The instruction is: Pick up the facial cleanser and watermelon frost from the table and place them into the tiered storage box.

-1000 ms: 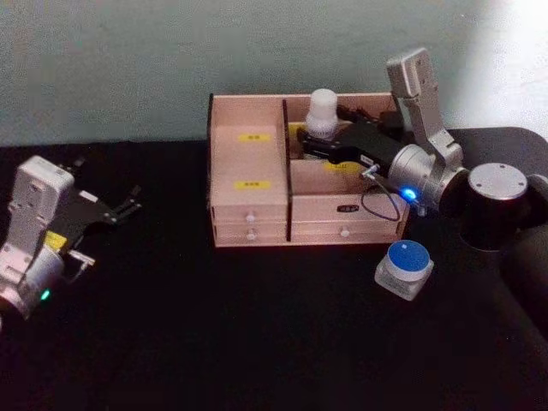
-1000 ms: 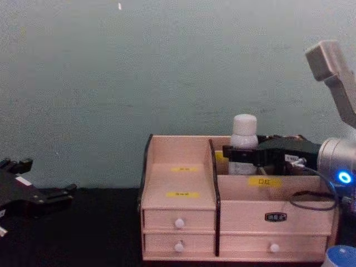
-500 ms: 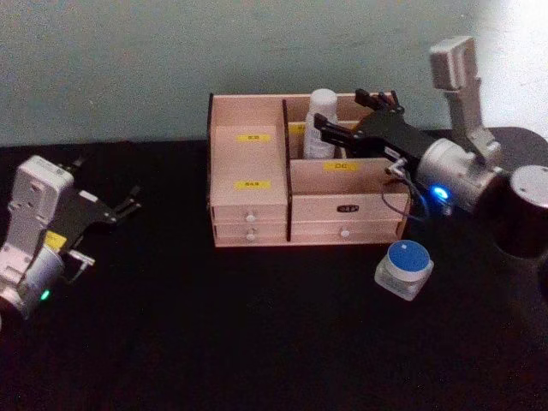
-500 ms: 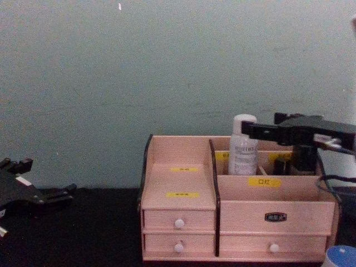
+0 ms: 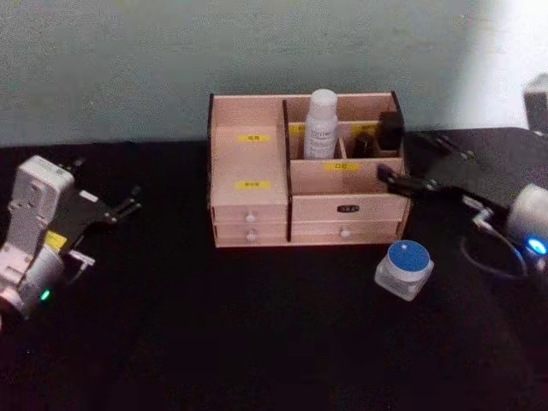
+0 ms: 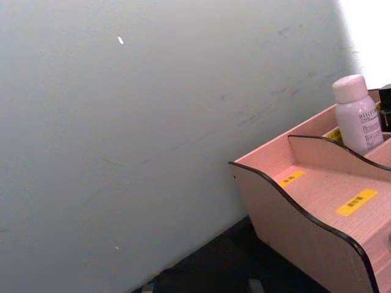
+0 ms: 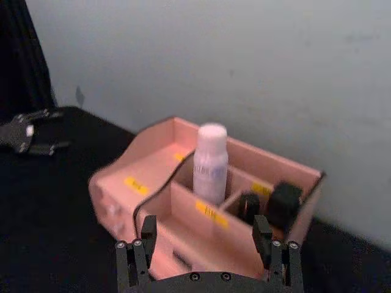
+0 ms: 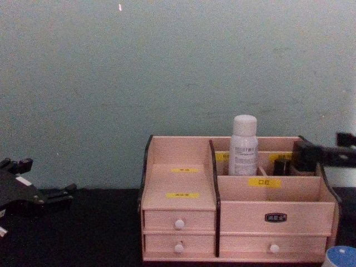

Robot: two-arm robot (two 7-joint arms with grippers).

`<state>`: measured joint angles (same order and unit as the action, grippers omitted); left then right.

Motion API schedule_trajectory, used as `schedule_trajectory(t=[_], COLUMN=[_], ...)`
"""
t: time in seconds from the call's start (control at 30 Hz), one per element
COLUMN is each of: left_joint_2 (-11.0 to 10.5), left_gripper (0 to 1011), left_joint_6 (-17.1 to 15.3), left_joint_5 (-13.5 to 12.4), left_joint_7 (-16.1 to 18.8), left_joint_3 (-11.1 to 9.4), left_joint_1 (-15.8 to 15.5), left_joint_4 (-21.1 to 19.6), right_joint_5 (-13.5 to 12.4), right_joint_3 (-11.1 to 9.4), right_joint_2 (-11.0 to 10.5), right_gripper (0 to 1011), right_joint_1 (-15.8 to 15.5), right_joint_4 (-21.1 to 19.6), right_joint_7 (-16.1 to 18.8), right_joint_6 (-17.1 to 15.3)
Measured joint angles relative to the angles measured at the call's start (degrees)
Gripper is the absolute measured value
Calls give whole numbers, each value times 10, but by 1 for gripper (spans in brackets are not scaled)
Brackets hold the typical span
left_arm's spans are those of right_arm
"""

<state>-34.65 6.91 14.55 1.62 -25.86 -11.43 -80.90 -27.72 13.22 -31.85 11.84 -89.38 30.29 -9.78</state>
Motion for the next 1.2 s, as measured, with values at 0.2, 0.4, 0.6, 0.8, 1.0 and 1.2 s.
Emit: schedule_trajectory(t=[0.2, 0.4, 0.6, 0.8, 1.0, 1.2], left_joint_2=[0, 0, 0, 0, 0, 0], left_gripper=[1001, 1001, 1001, 1001, 1001, 1001], left_joint_6=[0, 0, 0, 0, 0, 0], left_joint_5=[0, 0, 0, 0, 0, 0], left_joint_7=[0, 0, 0, 0, 0, 0], left_joint_3=[0, 0, 0, 0, 0, 0], left_joint_1=[0, 0, 0, 0, 0, 0], left_joint_4=[0, 0, 0, 0, 0, 0], right_joint_5=[-29, -49, -49, -43, -39, -35], right_joint_3=[-28, -40, -27, -4, 21, 41], right_joint_2=[-53, -88, -104, -107, -108, -106], right_gripper=[1002, 1002, 1002, 1002, 1002, 1002], right_joint_1=[-74, -119, -128, -116, -95, -77], right_joint_4=[-66, -101, -106, -96, -78, -60], right_joint_7=[-8, -18, -39, -50, -53, -54], right_joint_6=[-32, -70, -97, -113, -123, -130])
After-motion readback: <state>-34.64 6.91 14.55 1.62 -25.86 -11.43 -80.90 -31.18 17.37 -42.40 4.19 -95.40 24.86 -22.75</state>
